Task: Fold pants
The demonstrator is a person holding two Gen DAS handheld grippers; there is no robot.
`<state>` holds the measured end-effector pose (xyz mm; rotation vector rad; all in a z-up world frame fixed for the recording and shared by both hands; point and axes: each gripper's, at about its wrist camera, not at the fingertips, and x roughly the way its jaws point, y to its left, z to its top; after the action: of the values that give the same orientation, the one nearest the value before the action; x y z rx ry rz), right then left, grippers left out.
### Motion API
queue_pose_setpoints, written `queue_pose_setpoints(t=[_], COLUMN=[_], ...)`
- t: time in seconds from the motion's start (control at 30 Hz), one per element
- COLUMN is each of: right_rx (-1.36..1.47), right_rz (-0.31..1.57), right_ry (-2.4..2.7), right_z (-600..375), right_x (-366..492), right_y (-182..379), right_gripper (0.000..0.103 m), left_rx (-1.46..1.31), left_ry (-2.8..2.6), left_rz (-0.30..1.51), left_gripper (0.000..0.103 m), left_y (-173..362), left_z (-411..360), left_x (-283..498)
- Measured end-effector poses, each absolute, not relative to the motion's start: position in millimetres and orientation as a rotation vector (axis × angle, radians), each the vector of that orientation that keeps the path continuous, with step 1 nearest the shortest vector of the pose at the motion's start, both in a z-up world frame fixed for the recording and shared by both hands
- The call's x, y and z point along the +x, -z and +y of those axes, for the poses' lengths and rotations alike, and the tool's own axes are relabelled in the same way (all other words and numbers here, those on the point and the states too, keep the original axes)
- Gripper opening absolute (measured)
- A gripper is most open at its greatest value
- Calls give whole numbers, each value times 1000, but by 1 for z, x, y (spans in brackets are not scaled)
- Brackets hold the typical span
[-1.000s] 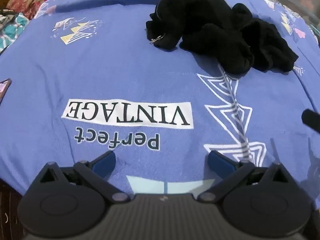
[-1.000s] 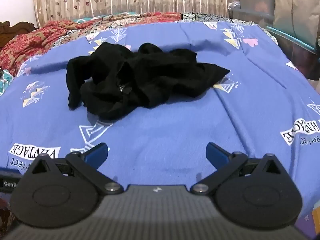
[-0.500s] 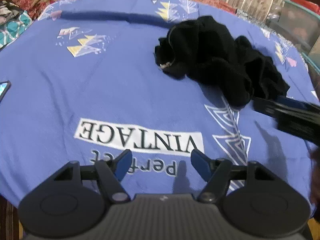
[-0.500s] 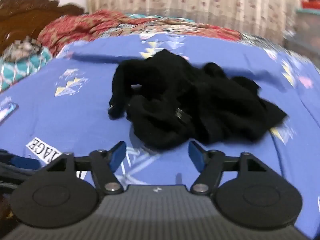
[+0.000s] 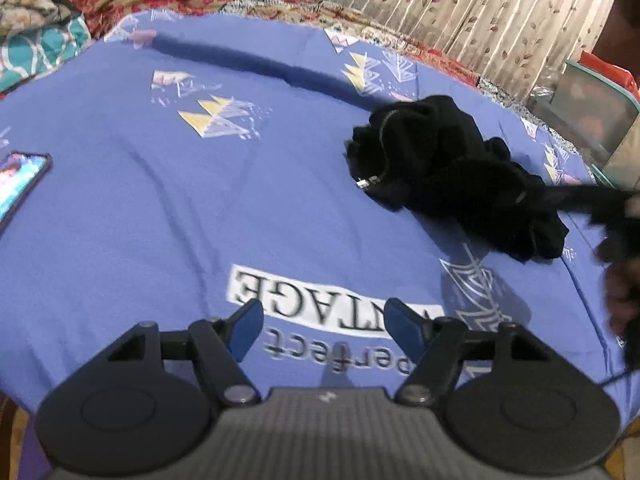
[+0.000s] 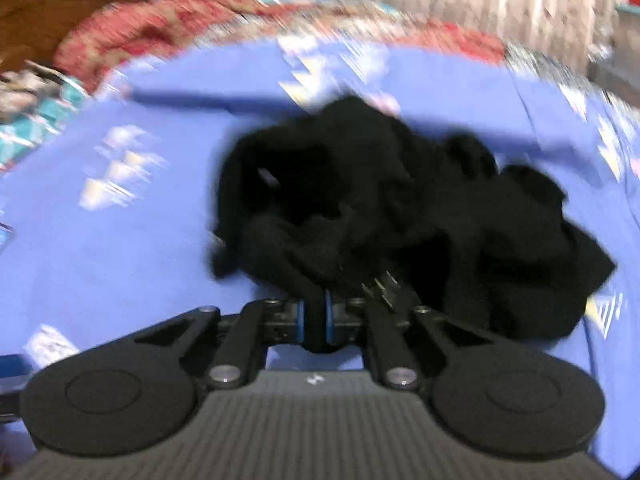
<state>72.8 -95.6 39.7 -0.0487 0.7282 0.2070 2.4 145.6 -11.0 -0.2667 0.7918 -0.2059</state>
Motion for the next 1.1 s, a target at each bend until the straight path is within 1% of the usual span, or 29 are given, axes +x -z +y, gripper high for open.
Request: queue_pose_setpoints(t=[0.03, 0.1, 0.13, 0.2, 0.3, 0.37, 0.43, 0.5, 0.53, 0.6, 0.63, 0.67, 0.7, 0.73, 0.77, 0.9, 0.93, 1.0, 1.03, 1.1], right_rx=[-48, -36, -27, 43, 34, 39, -9, 8, 32, 75, 109, 152, 190, 218, 237, 214, 200, 161, 119, 28], right_rz=[703, 662, 641, 573, 470, 454, 439, 468, 482, 498, 505, 510, 513, 516, 523, 614, 635, 659, 673, 690], right_ry=[-236, -302, -333, -490, -610, -619, -520, -375, -291, -103, -22, 43, 85, 115, 142, 119, 104, 46, 12, -28], right_z=[-90, -78, -71, -55, -16, -8, -15, -42, -62, -100, -121, -142, -151, -156, -159, -152, -149, -146, -139, -141], right_x=[65, 52, 45, 29, 6, 3, 7, 40, 50, 59, 57, 53, 46, 43, 38, 33, 37, 38, 45, 60], right_y=[-55, -85, -99, -128, -159, -163, -159, -154, -150, -140, -136, -131, -122, -116, -106, -71, -63, -50, -41, -29], right_gripper=[5, 5, 2, 2, 2, 3, 4, 4, 5, 11, 19, 35, 45, 59, 62, 62, 64, 74, 82, 83], left_rx=[-271, -288, -297, -312, -331, -344, -338, -319, -313, -322, -330, -331, -327, -320, -309, -298, -303, -304, -302, -309], left_ry=[209, 214, 212, 197, 164, 156, 163, 181, 188, 213, 238, 258, 285, 313, 335, 428, 446, 458, 455, 450], left_rz=[783, 761, 746, 714, 692, 693, 695, 696, 702, 721, 729, 735, 745, 759, 769, 796, 805, 824, 839, 869], left_gripper=[69, 69, 69, 69, 69, 69, 69, 69, 71, 74, 75, 76, 76, 76, 76, 75, 74, 73, 73, 73], left_y=[10, 7, 5, 2, -1, -3, -6, -10, -12, -19, -24, -27, -31, -34, -36, -38, -35, -29, -25, -17], left_z=[149, 159, 165, 177, 194, 208, 216, 220, 221, 220, 217, 211, 205, 196, 188, 141, 127, 101, 86, 64], left_x=[1, 0, -2, -6, -10, -9, -9, -7, -6, -1, 3, 5, 10, 17, 22, 48, 54, 64, 69, 77])
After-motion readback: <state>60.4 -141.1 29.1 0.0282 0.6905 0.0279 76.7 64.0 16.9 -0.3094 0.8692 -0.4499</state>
